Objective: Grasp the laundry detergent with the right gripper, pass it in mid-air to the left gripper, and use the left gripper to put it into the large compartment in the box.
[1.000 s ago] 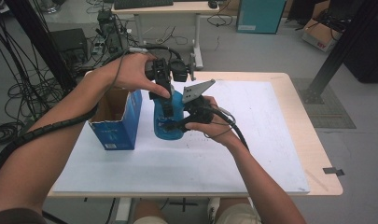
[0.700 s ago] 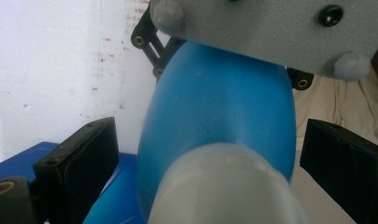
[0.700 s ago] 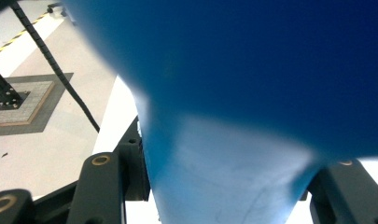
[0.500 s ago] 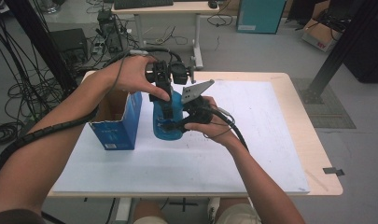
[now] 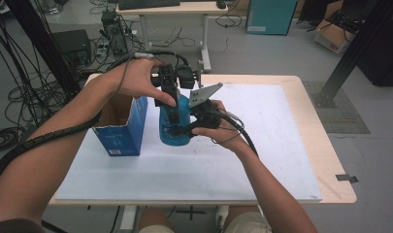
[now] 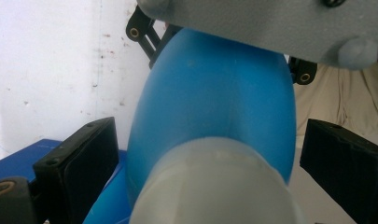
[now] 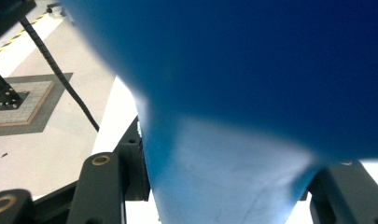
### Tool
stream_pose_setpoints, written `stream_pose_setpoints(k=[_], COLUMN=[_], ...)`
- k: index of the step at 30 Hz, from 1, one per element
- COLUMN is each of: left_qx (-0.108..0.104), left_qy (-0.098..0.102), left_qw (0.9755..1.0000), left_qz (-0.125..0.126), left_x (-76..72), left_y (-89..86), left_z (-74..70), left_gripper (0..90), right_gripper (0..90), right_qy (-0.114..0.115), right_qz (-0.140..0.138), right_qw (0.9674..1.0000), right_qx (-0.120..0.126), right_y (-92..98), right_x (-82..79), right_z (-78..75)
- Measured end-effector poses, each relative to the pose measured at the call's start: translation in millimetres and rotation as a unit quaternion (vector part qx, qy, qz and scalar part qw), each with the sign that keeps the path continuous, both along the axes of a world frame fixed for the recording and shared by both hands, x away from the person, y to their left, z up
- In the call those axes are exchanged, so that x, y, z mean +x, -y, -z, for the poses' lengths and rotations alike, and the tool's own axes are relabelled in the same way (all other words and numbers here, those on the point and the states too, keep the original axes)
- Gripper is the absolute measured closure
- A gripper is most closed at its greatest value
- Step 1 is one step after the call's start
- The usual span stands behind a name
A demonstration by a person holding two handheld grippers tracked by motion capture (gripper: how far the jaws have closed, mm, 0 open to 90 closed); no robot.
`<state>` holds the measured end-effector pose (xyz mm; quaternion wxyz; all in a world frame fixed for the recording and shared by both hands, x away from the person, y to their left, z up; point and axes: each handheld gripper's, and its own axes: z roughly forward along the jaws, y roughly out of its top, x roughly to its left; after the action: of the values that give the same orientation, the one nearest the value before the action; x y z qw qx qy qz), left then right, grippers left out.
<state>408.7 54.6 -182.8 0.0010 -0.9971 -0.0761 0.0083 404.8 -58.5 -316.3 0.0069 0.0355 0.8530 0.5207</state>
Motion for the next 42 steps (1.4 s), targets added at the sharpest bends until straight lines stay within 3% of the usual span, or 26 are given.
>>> stream_pose_setpoints(k=[11, 42], left_qx=[-0.003, 0.003], left_qy=[0.007, -0.001], left_qw=[1.0000, 1.0000], left_qz=[0.000, 0.004], left_x=[-1.2, -2.3], left_y=[-1.8, 1.5], left_z=[-0.2, -2.4], left_gripper=[5.0, 5.0], right_gripper=[42.2, 42.2], right_qy=[0.000, 0.004], right_qz=[0.002, 0.005], right_qw=[1.0000, 1.0000], right_qx=[-0.001, -0.002], right_y=[0.2, 3.0], right_x=[0.6, -0.1], right_z=[-0.1, -1.8])
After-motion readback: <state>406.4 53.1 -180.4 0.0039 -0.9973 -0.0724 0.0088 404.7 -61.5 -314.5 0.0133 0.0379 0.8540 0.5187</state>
